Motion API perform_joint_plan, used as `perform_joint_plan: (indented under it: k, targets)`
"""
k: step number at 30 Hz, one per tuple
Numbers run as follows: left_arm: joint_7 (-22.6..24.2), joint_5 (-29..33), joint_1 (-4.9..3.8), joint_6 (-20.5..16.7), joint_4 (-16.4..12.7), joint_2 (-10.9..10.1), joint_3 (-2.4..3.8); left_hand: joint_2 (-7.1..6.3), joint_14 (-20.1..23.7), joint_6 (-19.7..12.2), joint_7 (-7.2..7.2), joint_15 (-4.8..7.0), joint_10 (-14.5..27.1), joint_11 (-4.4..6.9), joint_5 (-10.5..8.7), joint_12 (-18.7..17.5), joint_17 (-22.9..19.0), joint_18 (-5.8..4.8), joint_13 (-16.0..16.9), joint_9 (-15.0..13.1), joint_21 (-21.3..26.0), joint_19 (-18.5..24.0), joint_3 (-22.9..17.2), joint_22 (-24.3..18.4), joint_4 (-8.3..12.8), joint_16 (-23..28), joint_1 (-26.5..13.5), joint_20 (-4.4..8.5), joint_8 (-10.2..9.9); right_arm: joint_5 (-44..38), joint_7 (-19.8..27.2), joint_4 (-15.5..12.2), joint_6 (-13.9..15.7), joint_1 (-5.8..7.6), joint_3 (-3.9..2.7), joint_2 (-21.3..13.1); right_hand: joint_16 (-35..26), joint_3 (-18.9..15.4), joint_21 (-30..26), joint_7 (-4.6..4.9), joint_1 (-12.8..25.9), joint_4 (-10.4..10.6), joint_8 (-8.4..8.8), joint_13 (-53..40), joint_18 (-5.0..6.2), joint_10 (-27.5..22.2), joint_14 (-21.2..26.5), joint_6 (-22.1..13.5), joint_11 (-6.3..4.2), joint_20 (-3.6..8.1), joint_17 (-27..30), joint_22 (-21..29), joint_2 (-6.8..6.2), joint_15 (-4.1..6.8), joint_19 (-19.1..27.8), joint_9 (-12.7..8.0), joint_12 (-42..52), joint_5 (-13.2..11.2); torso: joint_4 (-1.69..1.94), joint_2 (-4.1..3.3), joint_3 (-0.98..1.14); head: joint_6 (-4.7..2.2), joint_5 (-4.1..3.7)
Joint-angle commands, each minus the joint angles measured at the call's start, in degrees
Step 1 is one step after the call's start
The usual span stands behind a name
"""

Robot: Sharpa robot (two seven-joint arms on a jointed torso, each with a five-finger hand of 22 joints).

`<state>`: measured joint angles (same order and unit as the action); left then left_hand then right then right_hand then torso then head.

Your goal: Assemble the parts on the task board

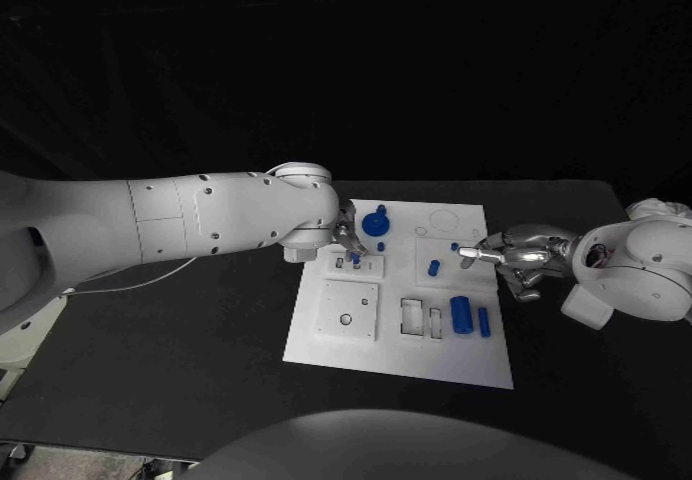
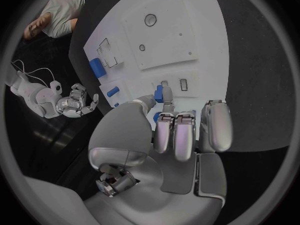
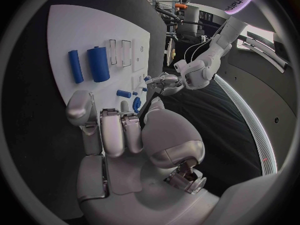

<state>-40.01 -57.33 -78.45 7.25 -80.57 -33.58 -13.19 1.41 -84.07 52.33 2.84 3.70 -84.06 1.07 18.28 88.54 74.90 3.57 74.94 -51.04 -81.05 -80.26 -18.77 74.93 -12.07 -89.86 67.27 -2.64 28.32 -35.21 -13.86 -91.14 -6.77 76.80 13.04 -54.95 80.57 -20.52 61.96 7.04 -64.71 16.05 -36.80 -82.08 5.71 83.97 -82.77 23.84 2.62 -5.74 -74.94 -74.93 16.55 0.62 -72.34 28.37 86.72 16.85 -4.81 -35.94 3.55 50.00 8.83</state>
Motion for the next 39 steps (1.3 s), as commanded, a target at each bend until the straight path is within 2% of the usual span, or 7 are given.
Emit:
perform_joint_plan:
  k: [1,5,9,12,25,30,39]
  targets:
    - [-3.9,-1.24,-0.01,0.33,-0.19,0.24,0.0,-0.62,-5.93,0.22,-0.61,0.47,-3.83,0.48,0.47,-0.22,15.1,-0.15,12.98,0.06,0.07,-0.14,-0.8,3.33,0.17,-0.14,0.1,0.22,-0.61,-0.01,-0.12,0.07,-1.26,-0.06,0.01,0.08,-0.4,0.41,-0.56,0.14,-0.4,-0.05,0.22,-3.61,0.54,-0.18,0.41,-0.42,-0.16,-0.16,-6.27,-6.61,-0.26,-0.09,0.44,-0.09,-0.27,0.23,-0.01,-0.13,-0.07,0.0,-0.1]
    - [-3.71,-2.3,0.4,-1.86,-0.36,0.28,-0.02,-0.96,-5.93,-0.46,-0.36,0.42,-3.58,0.35,1.2,-0.44,15.1,-0.17,12.75,0.37,0.14,-0.16,-1.43,3.39,0.62,-0.14,0.32,0.26,-1.68,0.06,-0.05,0.3,-1.31,-0.26,0.01,0.08,-0.5,0.45,-0.88,0.15,-0.42,-0.05,0.26,-3.5,0.6,-0.32,0.48,-0.47,-0.15,-0.17,-6.18,-6.52,-0.24,-0.09,0.63,-0.1,-0.36,0.25,0.08,-0.02,-0.08,0.0,-0.3]
    - [-3.51,-5.19,0.91,-4.46,-0.94,-0.07,-0.04,-1.12,-5.93,-0.98,-0.14,0.33,-3.24,0.19,1.64,-0.72,15.1,-0.18,12.43,0.58,0.2,-0.16,-1.9,3.43,0.92,-0.14,0.45,0.21,-2.45,0.2,-0.01,0.5,-1.28,-0.46,0.01,0.19,-0.68,0.52,-1.27,0.17,-0.46,-0.05,0.31,-3.32,0.67,-0.58,0.62,-0.56,-0.13,-0.18,-6.02,-6.41,-0.22,-0.11,0.86,-0.13,-0.53,0.27,-0.02,0.01,-0.02,0.0,-0.13]
    - [-3.3,-7.88,1.35,-6.73,-1.77,-0.6,-0.05,-1.08,-5.93,-1.24,-0.02,0.26,-3.14,0.11,1.85,-0.8,15.1,-0.19,12.35,0.66,0.2,-0.2,-2.2,3.48,1.07,-0.14,0.57,0.17,-2.81,0.28,0.06,0.57,-1.15,-0.57,0.01,0.19,-0.78,0.54,-1.39,0.18,-0.48,-0.06,0.32,-3.26,0.69,-0.67,0.69,-0.59,-0.13,-0.19,-5.94,-6.37,-0.23,-0.11,0.93,-0.14,-0.58,0.27,0.1,-0.01,-0.03,0.0,-0.37]
    - [-3.03,-20.54,3.1,-15.7,-8.83,-5.98,-0.06,-1.84,-5.93,-0.43,-0.11,0.31,-3.74,0.16,1.9,-0.36,15.1,-0.38,12.89,0.65,-0.31,-0.93,-2.81,4.26,1.42,-0.14,0.7,0.14,-3.17,0.35,0.5,0.73,-0.47,-0.91,0.01,-0.35,-0.92,0.58,-1.67,0.19,-0.5,-0.07,0.35,-3.16,0.74,-0.81,0.8,-0.63,-0.11,-0.2,-5.81,-6.3,-0.23,-0.13,1.09,-0.15,-0.67,0.29,0.28,0.11,-0.08,0.0,-0.53]
    - [-3.12,-20.64,3.48,-16.93,-10.37,-6.7,-0.05,-2.16,-5.93,0.21,-0.23,0.43,-4.04,0.29,1.27,-0.15,15.1,-0.47,13.15,0.69,-0.58,-1.34,-3.05,4.66,1.05,-0.14,0.29,0.23,-3.38,0.35,0.6,0.77,-0.38,-1.18,0.01,-0.58,-0.96,0.61,-1.79,0.2,-0.53,-0.08,0.36,-3.14,0.76,-0.84,0.84,-0.65,-0.1,-0.21,-5.77,-6.26,-0.25,-0.14,1.16,-0.16,-0.69,0.31,0.5,0.3,-0.07,0.0,-0.38]
    - [-3.25,-18.41,4.3,-17.62,-9.95,-6.15,-0.07,-2.04,-5.93,0.87,-0.28,0.53,-4.19,0.36,0.66,-0.06,15.1,-0.53,13.26,0.74,-0.67,-1.62,-3.12,4.89,-0.17,-0.14,-0.82,0.35,-3.77,0.36,1.53,0.98,0.31,-1.55,0.01,-0.49,-1.02,0.72,-2.03,0.23,-0.67,-0.16,0.38,-3.09,0.79,-0.91,0.88,-0.71,-0.08,-0.23,-5.72,-6.2,-0.26,-0.16,1.28,-0.18,-0.74,0.45,0.6,0.72,-0.02,0.0,-0.53]
